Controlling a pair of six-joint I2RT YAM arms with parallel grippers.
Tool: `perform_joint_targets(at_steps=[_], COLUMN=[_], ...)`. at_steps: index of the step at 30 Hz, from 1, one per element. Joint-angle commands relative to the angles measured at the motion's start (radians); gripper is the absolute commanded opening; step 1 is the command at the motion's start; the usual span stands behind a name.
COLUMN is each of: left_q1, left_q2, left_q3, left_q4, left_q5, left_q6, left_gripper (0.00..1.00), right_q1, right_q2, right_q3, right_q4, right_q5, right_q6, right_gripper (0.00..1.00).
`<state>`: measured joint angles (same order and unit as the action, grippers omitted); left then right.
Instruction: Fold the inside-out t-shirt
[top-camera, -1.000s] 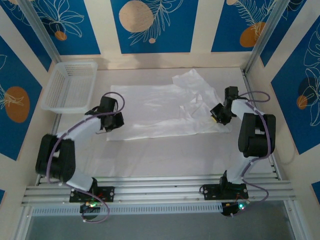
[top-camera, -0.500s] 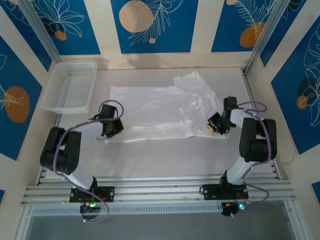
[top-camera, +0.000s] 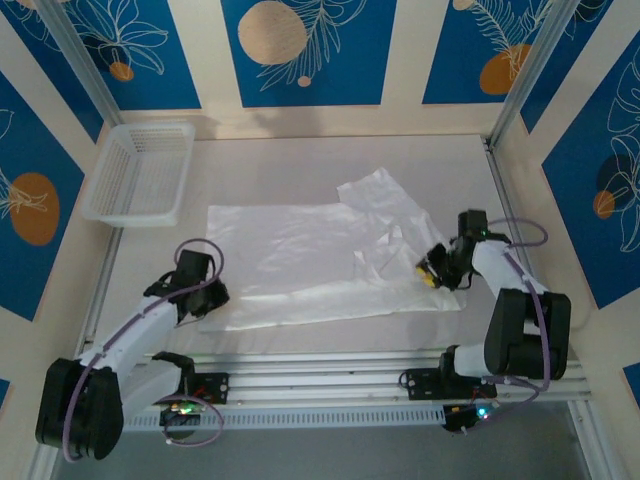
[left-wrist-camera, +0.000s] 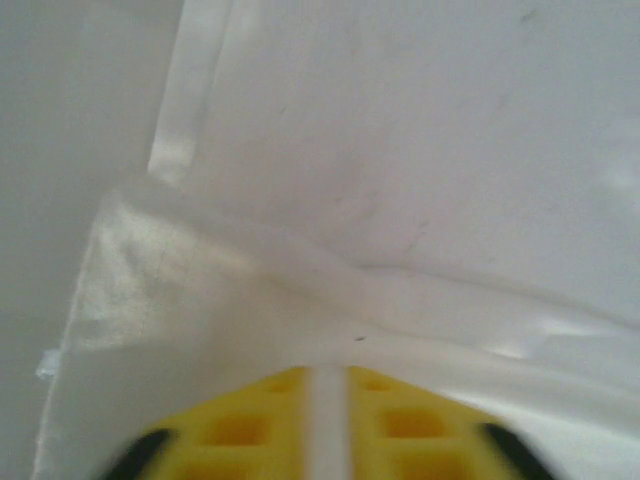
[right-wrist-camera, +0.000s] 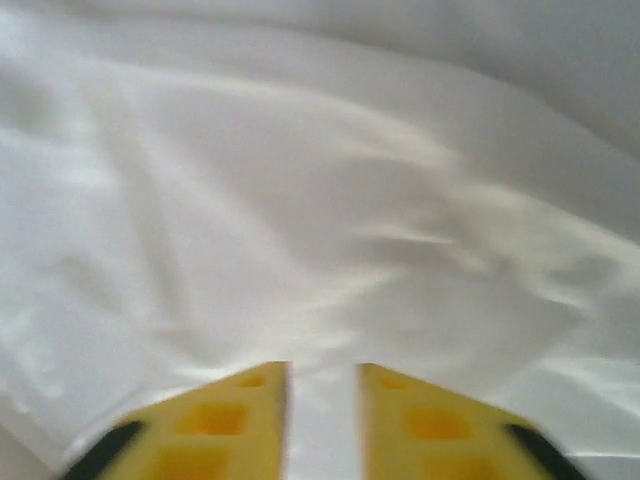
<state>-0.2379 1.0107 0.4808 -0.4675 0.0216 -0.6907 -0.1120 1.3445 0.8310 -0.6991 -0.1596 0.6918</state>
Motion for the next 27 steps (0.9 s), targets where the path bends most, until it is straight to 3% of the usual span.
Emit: perform_joint_targets(at_steps=[1, 3, 5, 14, 20, 27], left_q1=[0.002, 0.002, 0.001, 0.003, 0.003, 0.003], left_q2=[-0.004, 0.016, 0.036, 0.147, 0.205, 0.208], left_q3=[0.161, 0.230, 0.276, 0.448, 0.478, 0.433], left_q4=[-0.008, 0.030, 0.048, -0.050, -0.017, 0.027], left_q5=[0.024, 0.095, 0.130, -0.011, 0.029, 0.057], left_q6=[0.076, 0.139, 0.200, 0.402, 0.399, 0.342], left_gripper=[0.51, 0.62, 0.67, 0.79, 0.80, 0.80], right_q1=[0.061, 0.111, 0.132, 0.144, 0.149, 0.160], right_q2=[-0.034, 0.056, 0.198, 0.708, 0.952, 1.031], right_q3=[0.189, 0.313, 0.457, 0.910, 1.147, 1.165], right_q4=[0.080, 0.120, 0.085, -0.057, -0.207, -0.262], right_q5=[0.066, 0.162, 0.273, 0.422, 0.384, 0.370], right_q6=[-0.148, -0.278, -0.367, -0.615, -0.642, -0.602], right_gripper=[0.48, 0.55, 0.55, 0.53, 0.53, 0.52])
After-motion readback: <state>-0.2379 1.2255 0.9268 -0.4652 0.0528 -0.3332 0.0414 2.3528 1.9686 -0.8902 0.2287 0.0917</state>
